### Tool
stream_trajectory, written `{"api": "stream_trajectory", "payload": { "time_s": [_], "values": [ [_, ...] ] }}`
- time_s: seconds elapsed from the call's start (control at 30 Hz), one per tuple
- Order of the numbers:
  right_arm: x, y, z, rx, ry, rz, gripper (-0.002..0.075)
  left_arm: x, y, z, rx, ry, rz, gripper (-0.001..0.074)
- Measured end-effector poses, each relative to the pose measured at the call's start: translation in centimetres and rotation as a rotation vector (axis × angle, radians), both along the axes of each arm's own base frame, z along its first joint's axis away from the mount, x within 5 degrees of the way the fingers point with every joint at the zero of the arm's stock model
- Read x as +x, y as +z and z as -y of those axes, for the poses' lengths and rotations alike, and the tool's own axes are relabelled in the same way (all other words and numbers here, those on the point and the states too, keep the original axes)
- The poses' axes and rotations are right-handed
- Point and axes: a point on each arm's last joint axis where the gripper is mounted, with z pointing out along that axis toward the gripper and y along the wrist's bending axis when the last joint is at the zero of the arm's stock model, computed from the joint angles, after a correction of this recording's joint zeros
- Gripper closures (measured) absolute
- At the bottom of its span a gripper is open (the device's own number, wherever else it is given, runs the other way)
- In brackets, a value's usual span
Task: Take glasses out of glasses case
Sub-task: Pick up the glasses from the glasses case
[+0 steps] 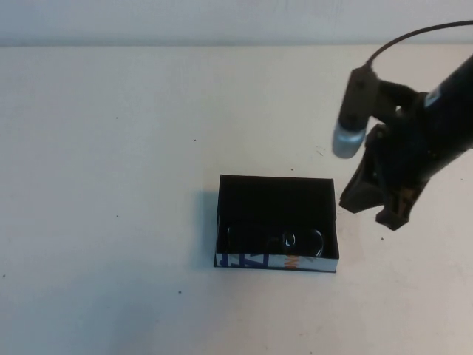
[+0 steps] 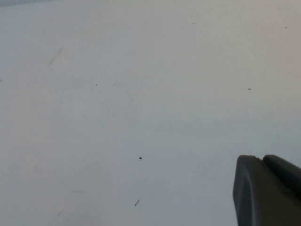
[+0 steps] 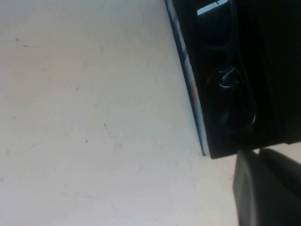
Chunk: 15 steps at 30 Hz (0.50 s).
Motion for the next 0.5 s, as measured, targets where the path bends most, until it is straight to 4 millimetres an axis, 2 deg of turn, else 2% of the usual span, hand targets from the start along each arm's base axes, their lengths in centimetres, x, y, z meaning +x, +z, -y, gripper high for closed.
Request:
{"api": "stream_trajectory", "payload": {
  "time_s": [0.23,0.3,0.37,0.5],
  "values": [
    [1.7,-2.9,-4.7,-0.179,0.161,0.045,0.0739,0.0,0.0,0.0,0.000,0.000,0.000,0.0739],
    [2.1,-3.9,-5.7,-0.204,0.177,0.045,0.0715,0.0,0.0,0.0,0.000,0.000,0.000,0.0739],
    [2.3,-5.0,-6.6,-0.220,0.193,0.035,0.0666,0.0,0.0,0.0,0.000,0.000,0.000,0.0739],
    [2.7,-6.6,-8.0,-0.232,0.214,0.025,0.0496,0.0,0.0,0.0,0.000,0.000,0.000,0.0739]
  ]
}}
